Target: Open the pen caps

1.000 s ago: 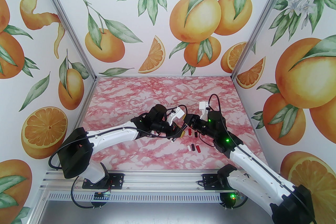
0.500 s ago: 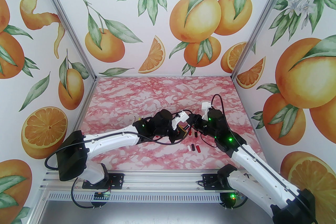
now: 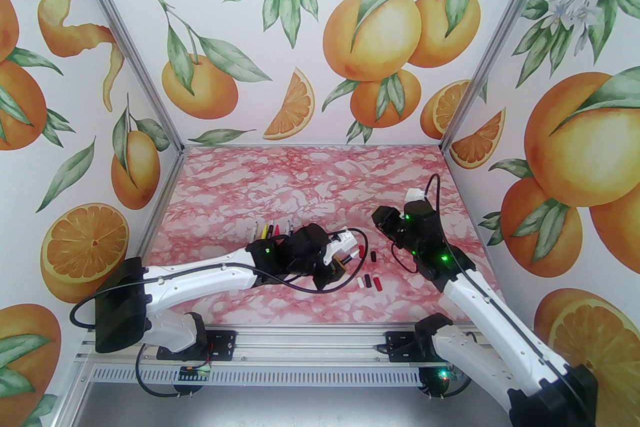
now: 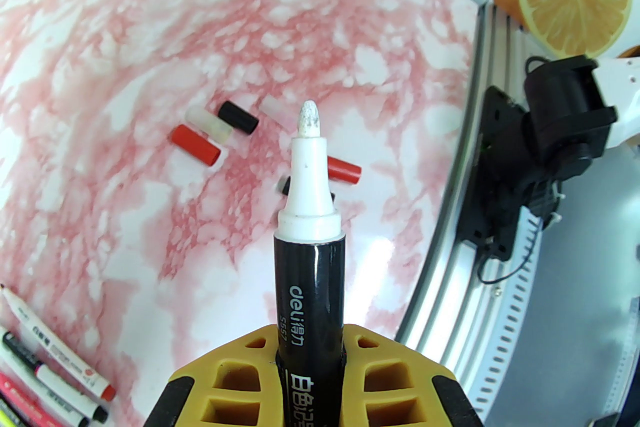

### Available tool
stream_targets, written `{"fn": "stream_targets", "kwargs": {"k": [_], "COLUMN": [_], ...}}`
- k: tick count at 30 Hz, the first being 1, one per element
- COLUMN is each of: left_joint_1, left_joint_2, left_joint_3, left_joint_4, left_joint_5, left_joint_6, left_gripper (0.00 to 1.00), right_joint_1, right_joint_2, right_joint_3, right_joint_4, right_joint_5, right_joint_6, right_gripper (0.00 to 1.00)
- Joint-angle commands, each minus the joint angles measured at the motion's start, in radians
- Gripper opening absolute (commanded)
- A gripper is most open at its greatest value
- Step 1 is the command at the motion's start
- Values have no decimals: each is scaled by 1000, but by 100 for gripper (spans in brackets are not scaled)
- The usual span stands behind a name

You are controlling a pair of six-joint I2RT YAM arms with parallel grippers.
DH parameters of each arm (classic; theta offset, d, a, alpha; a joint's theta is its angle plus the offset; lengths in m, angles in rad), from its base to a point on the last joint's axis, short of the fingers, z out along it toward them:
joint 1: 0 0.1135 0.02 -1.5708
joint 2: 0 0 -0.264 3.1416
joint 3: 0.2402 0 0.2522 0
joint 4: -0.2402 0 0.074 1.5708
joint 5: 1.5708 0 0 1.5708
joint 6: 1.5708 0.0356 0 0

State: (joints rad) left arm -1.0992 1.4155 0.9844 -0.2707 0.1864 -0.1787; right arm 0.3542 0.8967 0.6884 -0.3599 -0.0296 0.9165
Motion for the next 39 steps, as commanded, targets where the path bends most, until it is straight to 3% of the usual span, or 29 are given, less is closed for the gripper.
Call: {"fn": "stream_targets", "kwargs": {"k": [1, 8, 12, 22, 39], "left_joint_1": [43, 122, 133, 143, 147], "left_joint_2": [-87, -153, -182, -213, -193], "left_joint_3": [-39, -106, -128, -175, -188], "left_joint_4": [61, 169, 178, 188, 208], "left_joint_5": [62, 133, 115, 119, 139], "left_joint_6": [-54, -130, -140, -139, -137], "left_gripper": [2, 5, 5, 4, 4], "right_joint_1": [0, 42, 147, 171, 173], "right_joint_2": [-8, 1, 19, 45, 201], "right_joint_3": [-8, -39, -96, -163, -181], "right_joint_4": [-173, -371, -444, -472, -391], "right_joint_5": [0, 106, 229, 252, 231], "right_joint_6": [-149, -214, -143, -56, -71], "right_gripper": [12, 14, 14, 13, 15]}}
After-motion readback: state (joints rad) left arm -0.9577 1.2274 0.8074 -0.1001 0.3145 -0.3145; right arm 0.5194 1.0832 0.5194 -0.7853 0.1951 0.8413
